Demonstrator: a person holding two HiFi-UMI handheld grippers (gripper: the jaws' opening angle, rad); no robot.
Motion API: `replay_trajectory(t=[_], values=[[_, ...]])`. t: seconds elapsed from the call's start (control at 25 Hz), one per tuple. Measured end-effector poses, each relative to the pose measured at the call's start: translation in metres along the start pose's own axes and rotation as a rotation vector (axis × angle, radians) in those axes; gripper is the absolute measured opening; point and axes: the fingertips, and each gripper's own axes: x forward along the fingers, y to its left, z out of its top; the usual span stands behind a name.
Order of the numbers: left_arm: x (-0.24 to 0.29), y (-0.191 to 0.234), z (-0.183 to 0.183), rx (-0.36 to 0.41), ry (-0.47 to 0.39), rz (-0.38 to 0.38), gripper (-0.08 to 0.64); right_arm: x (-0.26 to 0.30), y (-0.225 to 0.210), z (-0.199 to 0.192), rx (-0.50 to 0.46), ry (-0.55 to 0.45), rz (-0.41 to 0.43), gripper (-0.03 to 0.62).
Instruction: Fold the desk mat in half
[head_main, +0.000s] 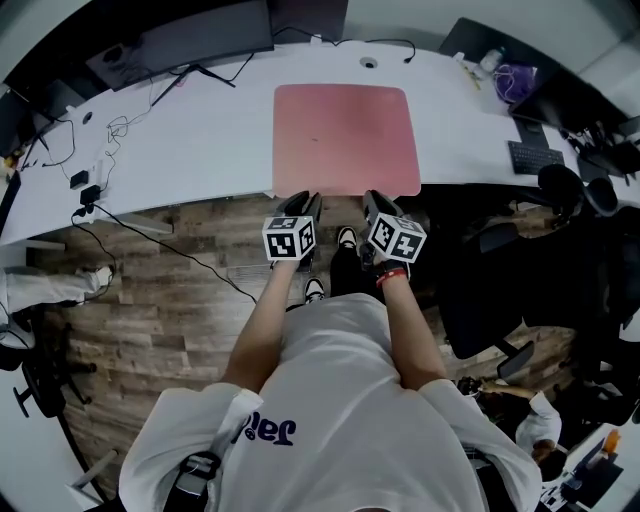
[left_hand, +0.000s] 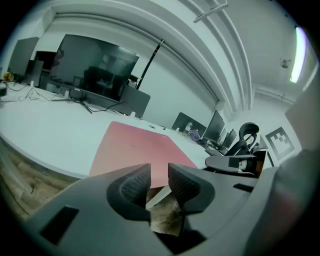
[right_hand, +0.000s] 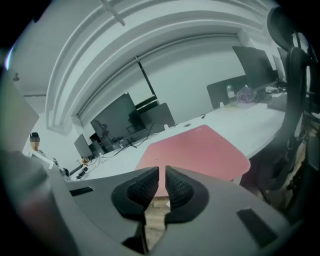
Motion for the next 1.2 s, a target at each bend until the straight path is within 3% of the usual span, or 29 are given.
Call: replay_trajectory(t=[0.28, 0.68, 1.04, 1.2], values=[[0.026, 0.017, -0.028, -0.082, 0.1, -0.002, 0.161, 0.032, -0.019, -0.027, 0.114, 0.062, 0.011, 0.091], [0.057, 0.024, -0.055, -0.278, 0.195, -0.038, 0.244, 0.06, -0.043, -0.05, 0.235, 0.128, 0.007, 0.174], [0.081, 0.04, -0.063, -0.462, 0.185, -0.051, 0.265, 0.086, -0.063, -0.066, 0.424, 0.147, 0.011, 0.223], [0.091, 0.044, -0.064, -0.594, 0.174, -0.053, 0.265, 0.093, -0.072, -0.069, 0.541, 0.143, 0.014, 0.224]])
